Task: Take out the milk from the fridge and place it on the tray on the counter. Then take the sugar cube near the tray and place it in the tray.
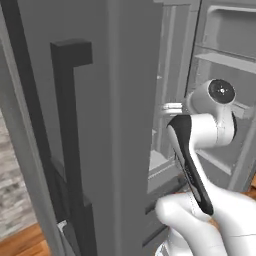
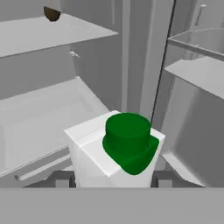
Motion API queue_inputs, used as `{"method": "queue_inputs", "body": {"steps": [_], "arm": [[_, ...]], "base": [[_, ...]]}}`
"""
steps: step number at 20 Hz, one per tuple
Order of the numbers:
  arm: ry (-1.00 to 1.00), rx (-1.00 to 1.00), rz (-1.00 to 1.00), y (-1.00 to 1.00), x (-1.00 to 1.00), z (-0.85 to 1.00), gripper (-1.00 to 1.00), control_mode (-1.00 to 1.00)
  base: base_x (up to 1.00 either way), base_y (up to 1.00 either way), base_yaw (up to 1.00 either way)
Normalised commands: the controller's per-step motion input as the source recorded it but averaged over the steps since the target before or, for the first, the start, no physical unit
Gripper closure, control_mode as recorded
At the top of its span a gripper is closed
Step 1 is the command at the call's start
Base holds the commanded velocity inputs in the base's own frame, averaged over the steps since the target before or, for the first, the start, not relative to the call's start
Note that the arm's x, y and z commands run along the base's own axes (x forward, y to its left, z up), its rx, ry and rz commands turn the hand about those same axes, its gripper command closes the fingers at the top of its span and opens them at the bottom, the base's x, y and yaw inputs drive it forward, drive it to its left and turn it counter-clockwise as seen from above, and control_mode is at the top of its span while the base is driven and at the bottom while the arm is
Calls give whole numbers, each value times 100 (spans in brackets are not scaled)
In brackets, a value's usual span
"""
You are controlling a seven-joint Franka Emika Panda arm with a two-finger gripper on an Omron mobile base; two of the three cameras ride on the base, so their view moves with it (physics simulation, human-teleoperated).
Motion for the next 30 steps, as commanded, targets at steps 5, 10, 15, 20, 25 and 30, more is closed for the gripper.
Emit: {"method": "queue_inputs", "body": {"steps": [5, 10, 15, 20, 25, 30], "arm": [[0, 0, 0, 0, 0, 0, 100, 100], [0, 0, 0, 0, 0, 0, 100, 100], [0, 0, 0, 0, 0, 0, 100, 100], [0, 0, 0, 0, 0, 0, 100, 100], [0, 0, 0, 0, 0, 0, 100, 100], [0, 0, 0, 0, 0, 0, 100, 100]], "base": [[-63, 8, -79], [-44, 8, -85], [-44, -10, -78], [-59, -67, -60], [-98, -26, -51], [-100, 53, -18]]}}
